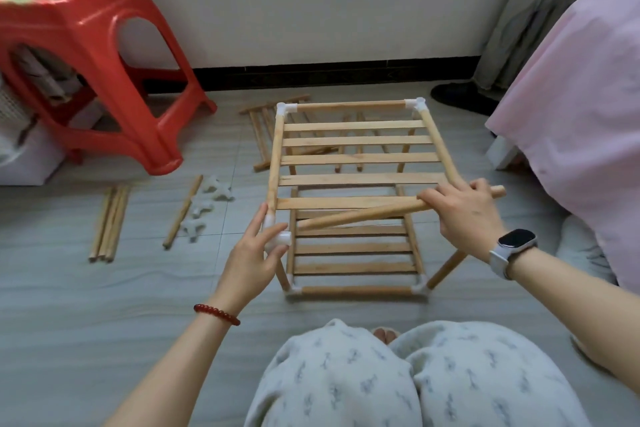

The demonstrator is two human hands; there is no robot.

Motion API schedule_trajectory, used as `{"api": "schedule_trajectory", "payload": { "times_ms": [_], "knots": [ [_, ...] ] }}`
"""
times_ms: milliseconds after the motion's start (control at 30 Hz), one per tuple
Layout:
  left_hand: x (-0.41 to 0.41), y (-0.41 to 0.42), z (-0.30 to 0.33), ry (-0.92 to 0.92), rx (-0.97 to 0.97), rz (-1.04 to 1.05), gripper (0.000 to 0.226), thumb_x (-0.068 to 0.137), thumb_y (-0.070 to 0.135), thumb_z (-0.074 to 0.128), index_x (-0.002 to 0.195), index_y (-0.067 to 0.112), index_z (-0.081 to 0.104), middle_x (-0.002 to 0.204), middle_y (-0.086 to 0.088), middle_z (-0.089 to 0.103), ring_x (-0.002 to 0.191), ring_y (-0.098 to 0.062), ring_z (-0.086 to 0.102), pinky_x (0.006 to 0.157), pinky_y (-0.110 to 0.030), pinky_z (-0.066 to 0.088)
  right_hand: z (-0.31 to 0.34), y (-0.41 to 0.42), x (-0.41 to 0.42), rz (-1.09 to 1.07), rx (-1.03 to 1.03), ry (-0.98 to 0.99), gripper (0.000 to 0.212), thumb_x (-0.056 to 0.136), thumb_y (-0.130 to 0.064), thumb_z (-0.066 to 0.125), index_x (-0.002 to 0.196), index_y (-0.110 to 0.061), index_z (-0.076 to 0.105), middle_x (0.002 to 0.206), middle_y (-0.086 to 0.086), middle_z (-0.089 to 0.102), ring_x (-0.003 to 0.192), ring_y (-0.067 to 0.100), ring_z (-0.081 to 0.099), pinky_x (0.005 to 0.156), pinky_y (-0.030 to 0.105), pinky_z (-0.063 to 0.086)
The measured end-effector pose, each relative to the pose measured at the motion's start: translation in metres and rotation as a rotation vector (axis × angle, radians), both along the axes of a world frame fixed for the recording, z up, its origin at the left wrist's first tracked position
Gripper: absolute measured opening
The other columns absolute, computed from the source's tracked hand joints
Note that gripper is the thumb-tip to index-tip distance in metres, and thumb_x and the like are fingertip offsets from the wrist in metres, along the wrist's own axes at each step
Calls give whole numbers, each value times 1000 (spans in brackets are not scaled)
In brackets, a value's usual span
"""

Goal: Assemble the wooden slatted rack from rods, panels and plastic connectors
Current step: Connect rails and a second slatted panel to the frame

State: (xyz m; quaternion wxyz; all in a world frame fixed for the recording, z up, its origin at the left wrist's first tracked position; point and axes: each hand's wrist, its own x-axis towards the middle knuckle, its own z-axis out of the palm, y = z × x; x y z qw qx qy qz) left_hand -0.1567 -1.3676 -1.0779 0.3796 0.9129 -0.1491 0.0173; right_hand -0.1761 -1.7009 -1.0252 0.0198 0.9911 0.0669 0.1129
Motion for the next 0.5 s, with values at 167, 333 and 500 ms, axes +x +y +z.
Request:
{"api": "schedule_trajectory", "payload": {
  "times_ms": [167,333,500],
  "knots": [
    [-2,-2,-2,28,-60,46,37,86,14,65,123,16,61,145,18,20,115,-21,57,93,-31,47,-5,3,-20,-57,31,-13,28,87,-5,55,109,-20,64,88,2,62,88,25,53,73,35,25],
    [-4,-5,0,50,-72,67,36,86,13,65,122,15,62,146,18,21,116,-21,56,94,-37,48,-15,14,-28,-46,72,-12,25,88,-10,54,108,-22,65,88,1,62,88,25,53,75,35,25],
    [-6,-7,3,38,-49,87,34,86,14,66,120,16,63,151,9,26,111,-22,59,90,-37,50,-23,16,-41,-12,99,-139,30,67,3,76,90,-14,70,68,4,61,67,29,58,65,41,38]
  ]
}}
